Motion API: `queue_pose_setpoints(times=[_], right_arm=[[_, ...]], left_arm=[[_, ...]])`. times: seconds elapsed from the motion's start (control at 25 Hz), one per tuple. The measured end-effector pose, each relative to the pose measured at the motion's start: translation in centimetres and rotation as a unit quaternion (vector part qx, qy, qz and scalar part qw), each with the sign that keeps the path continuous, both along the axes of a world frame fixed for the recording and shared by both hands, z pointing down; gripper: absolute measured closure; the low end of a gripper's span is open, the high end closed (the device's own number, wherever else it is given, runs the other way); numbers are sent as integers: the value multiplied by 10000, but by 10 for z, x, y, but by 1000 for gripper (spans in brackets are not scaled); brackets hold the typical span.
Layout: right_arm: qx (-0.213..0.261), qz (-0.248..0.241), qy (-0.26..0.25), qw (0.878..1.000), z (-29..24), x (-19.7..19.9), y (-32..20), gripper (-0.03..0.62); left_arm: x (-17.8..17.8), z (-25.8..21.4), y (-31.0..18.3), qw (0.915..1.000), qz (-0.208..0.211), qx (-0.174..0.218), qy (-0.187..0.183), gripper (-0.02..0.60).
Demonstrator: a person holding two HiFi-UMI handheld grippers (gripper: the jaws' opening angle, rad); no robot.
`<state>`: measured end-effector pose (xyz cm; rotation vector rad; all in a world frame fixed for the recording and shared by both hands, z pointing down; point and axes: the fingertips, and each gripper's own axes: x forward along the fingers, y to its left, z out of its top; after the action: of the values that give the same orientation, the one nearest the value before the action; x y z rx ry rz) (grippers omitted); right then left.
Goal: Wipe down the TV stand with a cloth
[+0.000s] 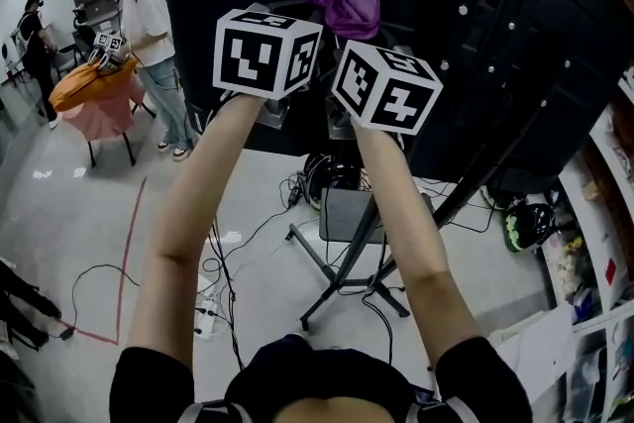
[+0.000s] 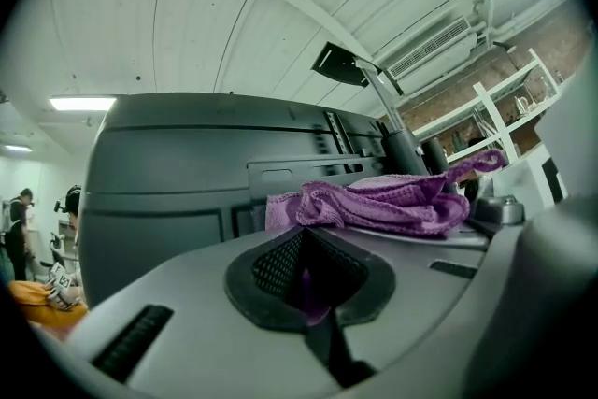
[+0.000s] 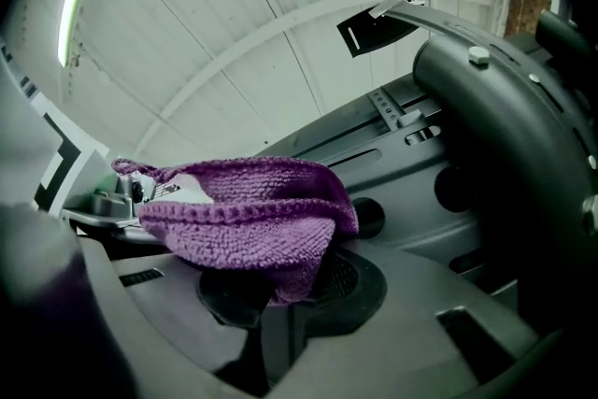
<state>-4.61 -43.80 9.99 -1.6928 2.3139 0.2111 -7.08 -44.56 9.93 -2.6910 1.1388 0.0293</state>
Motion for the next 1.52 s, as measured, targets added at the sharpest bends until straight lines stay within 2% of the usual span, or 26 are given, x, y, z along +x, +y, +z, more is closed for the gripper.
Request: queue_pose_setpoints(times=[0.4,0.64,0.92,1.12,1.28,1.52], right_arm=[[71,620,-67,9980,5,48,18,530],[98,1187,-270,9925,8,78,31,530],[96,1445,-186,9893,7,83,40,530],[195,1332,-36,9909,12,68,45,530],[220,1062,154,9940,26,35,43,530],[21,632,267,9976,53,-17,23,530]], left_arm=[[49,4,16,9987,470,111,-146,576],[80,6,26,9951,967,51,-215,575],[86,5,33,9924,1220,-12,-154,575],[72,10,36,9931,1151,75,-231,575],[39,24,35,9955,901,180,-251,575],[-15,52,17,9985,478,26,-253,575]])
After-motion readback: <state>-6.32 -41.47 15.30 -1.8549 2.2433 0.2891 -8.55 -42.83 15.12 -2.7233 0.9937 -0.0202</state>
